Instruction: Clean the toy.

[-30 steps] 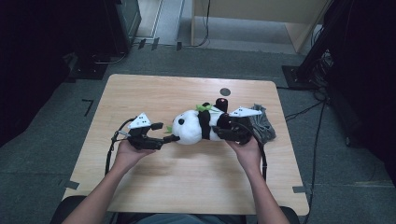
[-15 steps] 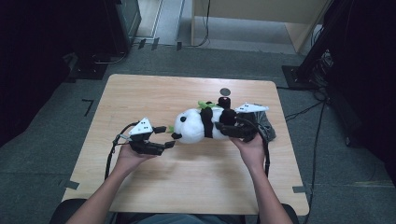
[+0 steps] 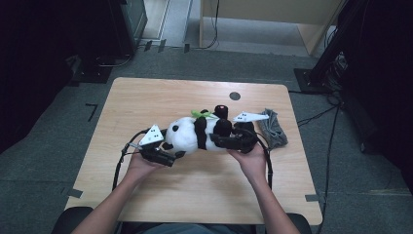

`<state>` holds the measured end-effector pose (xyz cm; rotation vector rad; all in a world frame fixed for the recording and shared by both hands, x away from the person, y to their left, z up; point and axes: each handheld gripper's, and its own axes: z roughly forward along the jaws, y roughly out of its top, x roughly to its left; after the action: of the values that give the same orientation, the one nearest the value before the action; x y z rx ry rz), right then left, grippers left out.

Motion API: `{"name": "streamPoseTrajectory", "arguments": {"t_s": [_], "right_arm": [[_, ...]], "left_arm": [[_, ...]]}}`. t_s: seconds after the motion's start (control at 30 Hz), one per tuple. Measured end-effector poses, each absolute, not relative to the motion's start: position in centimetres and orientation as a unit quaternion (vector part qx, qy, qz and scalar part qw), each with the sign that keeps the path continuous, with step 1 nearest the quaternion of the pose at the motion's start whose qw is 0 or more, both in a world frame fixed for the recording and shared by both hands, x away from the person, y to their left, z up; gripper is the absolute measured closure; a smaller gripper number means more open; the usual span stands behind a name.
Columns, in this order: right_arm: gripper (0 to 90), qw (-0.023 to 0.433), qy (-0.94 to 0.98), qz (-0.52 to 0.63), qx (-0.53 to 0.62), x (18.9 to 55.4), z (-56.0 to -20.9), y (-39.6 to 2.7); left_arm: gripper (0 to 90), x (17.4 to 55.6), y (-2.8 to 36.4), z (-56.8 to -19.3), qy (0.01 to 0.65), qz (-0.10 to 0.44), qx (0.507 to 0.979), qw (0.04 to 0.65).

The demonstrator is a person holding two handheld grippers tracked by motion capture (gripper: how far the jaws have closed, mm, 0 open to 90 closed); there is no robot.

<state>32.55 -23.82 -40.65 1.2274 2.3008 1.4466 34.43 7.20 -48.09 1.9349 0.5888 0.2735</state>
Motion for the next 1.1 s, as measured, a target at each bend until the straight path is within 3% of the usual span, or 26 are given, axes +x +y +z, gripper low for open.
{"name": "streamPoseTrajectory", "arguments": {"t_s": [0.03, 0.07, 0.17, 0.23, 0.27, 0.4, 0.43, 0.57, 0.73, 0.77, 0.9, 1.03, 1.1], "right_arm": [[47.2, 0.079, 0.769, 0.484, 0.410, 32.5, -40.7, -23.7], [47.4, 0.075, 0.769, 0.483, 0.413, 32.5, -40.7, -23.7], [46.8, 0.068, 0.764, 0.485, 0.420, 32.6, -40.9, -24.0], [45.6, 0.068, 0.764, 0.484, 0.421, 32.7, -40.9, -24.0], [40.7, 0.070, 0.768, 0.480, 0.418, 32.8, -41.1, -24.0], [33.3, 0.084, 0.781, 0.460, 0.414, 32.9, -41.6, -23.6], [28.1, 0.084, 0.784, 0.459, 0.408, 33.1, -42.0, -23.7], [22.5, 0.082, 0.786, 0.475, 0.387, 33.2, -42.0, -24.3], [8.9, 0.093, 0.783, 0.509, 0.345, 33.1, -42.7, -25.6], [0.0, 0.078, 0.784, 0.513, 0.340, 33.2, -43.4, -26.0], [0.0, 0.070, 0.793, 0.512, 0.322, 33.2, -44.0, -26.0], [0.0, 0.110, 0.807, 0.487, 0.317, 32.6, -43.9, -24.7], [0.0, 0.102, 0.811, 0.482, 0.315, 32.5, -44.1, -24.6]], "left_arm": [[0.5, 34.4, 7.2, -48.1, 0.248, 0.112, 0.809, 0.522], [10.7, 34.4, 7.3, -48.0, 0.251, 0.110, 0.809, 0.520], [25.5, 34.3, 7.6, -47.6, 0.261, 0.108, 0.806, 0.520], [30.0, 34.3, 7.5, -47.5, 0.269, 0.106, 0.808, 0.514], [40.5, 34.3, 7.4, -47.3, 0.285, 0.094, 0.813, 0.499], [51.3, 34.3, 7.5, -46.8, 0.294, 0.086, 0.827, 0.472], [52.8, 34.4, 7.7, -46.6, 0.296, 0.080, 0.826, 0.473], [55.2, 34.8, 8.4, -45.9, 0.297, 0.055, 0.822, 0.483], [55.7, 35.4, 9.4, -44.9, 0.305, 0.036, 0.814, 0.494], [55.6, 35.6, 9.7, -44.8, 0.306, 0.027, 0.810, 0.500], [55.0, 35.7, 9.8, -44.0, 0.305, 0.008, 0.808, 0.504], [53.9, 35.6, 9.1, -43.8, 0.305, -0.025, 0.807, 0.504], [53.4, 35.6, 9.0, -43.9, 0.307, -0.023, 0.808, 0.503]]}}
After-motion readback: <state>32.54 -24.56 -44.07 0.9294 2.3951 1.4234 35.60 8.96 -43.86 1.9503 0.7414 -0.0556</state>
